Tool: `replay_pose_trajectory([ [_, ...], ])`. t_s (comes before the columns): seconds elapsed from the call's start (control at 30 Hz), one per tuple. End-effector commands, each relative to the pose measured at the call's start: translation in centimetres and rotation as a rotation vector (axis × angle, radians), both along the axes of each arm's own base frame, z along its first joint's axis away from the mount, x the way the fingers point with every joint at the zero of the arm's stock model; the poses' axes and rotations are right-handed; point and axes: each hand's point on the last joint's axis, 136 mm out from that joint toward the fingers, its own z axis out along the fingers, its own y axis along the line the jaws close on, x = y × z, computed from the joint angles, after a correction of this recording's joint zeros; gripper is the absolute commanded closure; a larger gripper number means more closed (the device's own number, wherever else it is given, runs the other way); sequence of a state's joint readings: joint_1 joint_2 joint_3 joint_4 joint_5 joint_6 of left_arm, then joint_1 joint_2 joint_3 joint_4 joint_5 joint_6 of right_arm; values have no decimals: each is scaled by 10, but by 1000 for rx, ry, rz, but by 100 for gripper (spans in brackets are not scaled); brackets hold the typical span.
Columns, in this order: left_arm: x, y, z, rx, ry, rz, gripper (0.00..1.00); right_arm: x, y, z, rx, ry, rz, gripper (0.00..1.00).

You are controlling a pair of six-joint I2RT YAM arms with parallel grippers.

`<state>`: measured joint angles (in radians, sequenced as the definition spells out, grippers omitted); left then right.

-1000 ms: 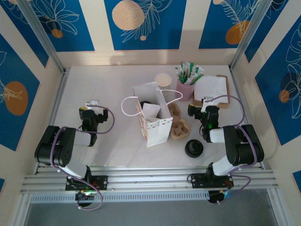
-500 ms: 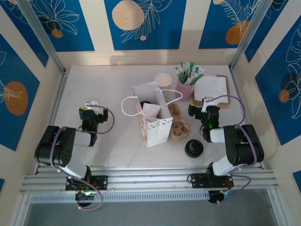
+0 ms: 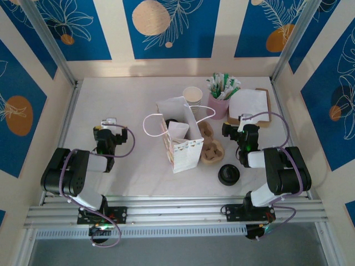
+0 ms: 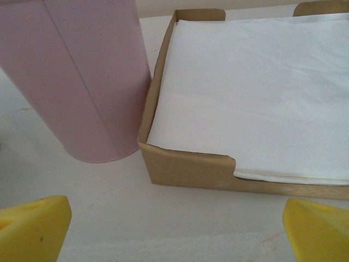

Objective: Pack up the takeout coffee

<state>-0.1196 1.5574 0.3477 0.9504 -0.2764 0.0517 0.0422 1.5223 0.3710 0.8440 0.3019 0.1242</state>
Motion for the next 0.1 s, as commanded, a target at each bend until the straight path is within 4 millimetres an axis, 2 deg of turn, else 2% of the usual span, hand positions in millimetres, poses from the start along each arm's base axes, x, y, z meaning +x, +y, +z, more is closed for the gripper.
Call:
replay_pose_trajectory([
  [0.0,5,-2,7,-26,-34,-9,0,7,1,10,16,-31,3,1],
  [0.07,5,-2,7,-26,-33,-9,0,7,1,10,16,-31,4,1],
])
